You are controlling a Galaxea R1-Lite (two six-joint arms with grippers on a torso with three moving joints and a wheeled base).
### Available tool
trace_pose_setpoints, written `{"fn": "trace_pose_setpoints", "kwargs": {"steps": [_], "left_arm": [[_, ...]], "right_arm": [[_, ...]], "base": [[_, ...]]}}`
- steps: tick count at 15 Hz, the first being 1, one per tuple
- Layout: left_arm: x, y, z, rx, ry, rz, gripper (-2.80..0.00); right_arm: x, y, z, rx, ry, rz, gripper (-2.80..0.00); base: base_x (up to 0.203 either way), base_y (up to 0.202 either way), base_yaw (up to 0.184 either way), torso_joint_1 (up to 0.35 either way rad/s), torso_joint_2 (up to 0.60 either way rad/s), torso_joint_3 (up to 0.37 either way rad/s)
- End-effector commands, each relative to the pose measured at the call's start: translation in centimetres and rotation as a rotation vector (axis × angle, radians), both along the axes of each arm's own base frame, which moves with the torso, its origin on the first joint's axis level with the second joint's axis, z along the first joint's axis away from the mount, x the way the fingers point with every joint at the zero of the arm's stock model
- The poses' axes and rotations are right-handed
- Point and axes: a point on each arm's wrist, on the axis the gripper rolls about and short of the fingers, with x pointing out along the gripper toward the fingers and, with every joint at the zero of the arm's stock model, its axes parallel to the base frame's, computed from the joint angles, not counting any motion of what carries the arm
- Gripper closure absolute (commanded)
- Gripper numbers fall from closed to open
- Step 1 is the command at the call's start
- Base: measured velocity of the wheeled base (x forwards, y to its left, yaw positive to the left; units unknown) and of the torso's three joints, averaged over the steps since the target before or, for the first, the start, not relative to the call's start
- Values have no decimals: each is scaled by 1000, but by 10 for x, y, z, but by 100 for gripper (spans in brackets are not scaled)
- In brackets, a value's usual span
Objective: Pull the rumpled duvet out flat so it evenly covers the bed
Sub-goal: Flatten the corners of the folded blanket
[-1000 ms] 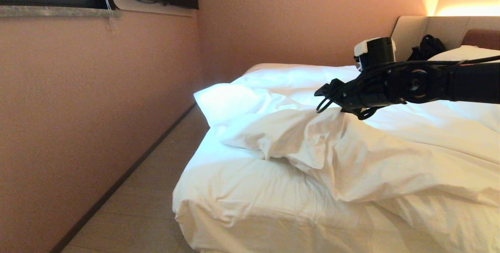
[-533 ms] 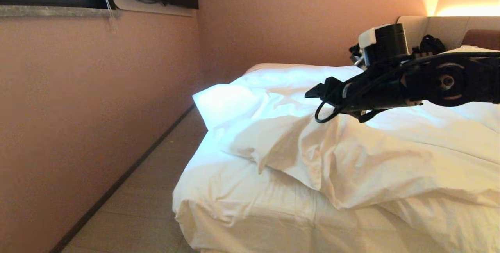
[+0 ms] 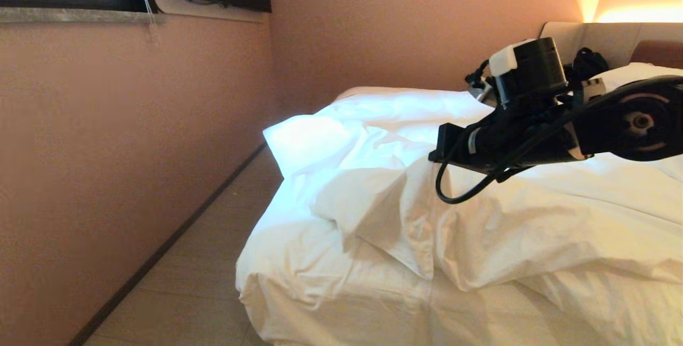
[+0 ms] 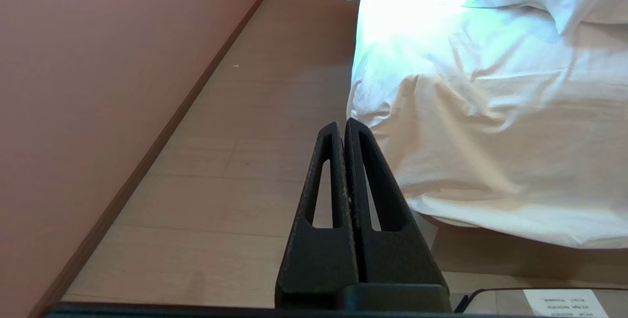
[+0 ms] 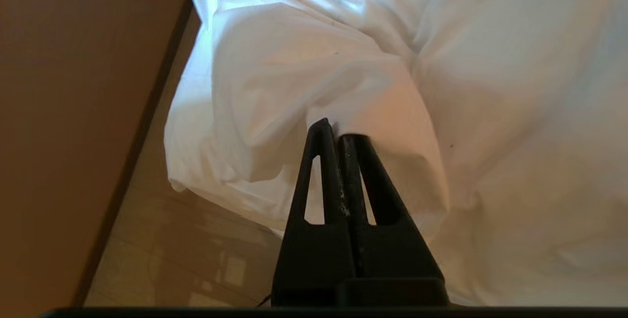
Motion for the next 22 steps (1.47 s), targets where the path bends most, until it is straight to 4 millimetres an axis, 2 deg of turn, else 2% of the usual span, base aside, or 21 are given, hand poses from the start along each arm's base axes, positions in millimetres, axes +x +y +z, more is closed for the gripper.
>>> {"fn": "trace_pose_setpoints", "kwargs": {"steps": [1,4,6,9,12,17,22], "left_arm": [[0,0,0,0,2,0,0],[0,0,0,0,0,0,0],[0,0,0,0,2,0,0],[0,0,0,-1,2,0,0],[0,0,0,0,2,0,0],[0,0,0,0,2,0,0],[0,0,0,0,2,0,0]], "right_arm": [[-10,-6,13,10,-33,3,0],[-22,-16,21,-20,-42,9,0],[-22,-16,15,-64,-21,27,0],[-13,-11,3,-86,5,34,0],[-25,-1,-4,-118,25,91,0],[-49,16,-38,-291,63,251,0],[-57,16,-59,-466,67,308,0]], "base": [[0,0,0,0,0,0],[0,0,0,0,0,0],[0,0,0,0,0,0],[0,0,0,0,0,0],[0,0,0,0,0,0],[0,0,0,0,0,0],[0,0,0,0,0,0]]}}
